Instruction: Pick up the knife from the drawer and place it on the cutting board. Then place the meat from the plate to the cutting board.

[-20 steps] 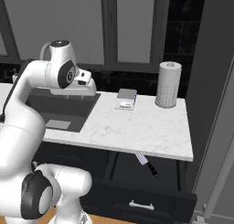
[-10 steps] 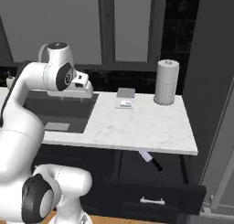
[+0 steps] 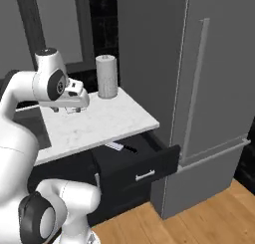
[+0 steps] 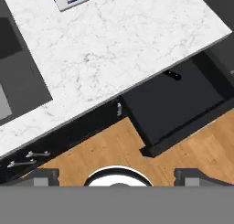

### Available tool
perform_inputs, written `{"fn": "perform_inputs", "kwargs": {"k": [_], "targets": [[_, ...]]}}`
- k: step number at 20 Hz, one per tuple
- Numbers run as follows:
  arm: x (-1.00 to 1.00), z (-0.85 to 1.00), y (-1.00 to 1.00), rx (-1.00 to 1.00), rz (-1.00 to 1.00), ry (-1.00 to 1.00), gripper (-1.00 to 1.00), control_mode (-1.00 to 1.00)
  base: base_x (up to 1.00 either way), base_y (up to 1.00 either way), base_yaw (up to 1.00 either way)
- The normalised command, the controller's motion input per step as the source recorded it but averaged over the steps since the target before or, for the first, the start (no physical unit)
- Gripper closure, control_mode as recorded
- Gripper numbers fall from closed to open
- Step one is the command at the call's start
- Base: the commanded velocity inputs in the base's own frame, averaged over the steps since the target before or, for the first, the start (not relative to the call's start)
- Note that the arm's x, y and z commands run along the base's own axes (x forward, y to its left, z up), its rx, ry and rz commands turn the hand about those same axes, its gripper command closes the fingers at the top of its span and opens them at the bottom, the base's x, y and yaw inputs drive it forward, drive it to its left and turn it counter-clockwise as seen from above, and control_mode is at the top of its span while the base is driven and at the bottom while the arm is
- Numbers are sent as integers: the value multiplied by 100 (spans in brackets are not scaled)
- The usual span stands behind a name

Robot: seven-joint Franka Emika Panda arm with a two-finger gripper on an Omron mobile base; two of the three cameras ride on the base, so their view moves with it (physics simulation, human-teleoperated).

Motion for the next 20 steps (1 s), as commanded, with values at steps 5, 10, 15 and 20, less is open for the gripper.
{"fn": "perform_inputs", "kwargs": {"k": [5,10,15,20], "targets": [[0,0,0,0,0,0,-100,100,-10,11,-100],[0,0,0,0,0,0,-100,100,-53,37,-78],[0,0,0,0,0,0,-100,100,-53,59,-57],[0,0,0,0,0,0,-100,100,8,95,-35]]}}
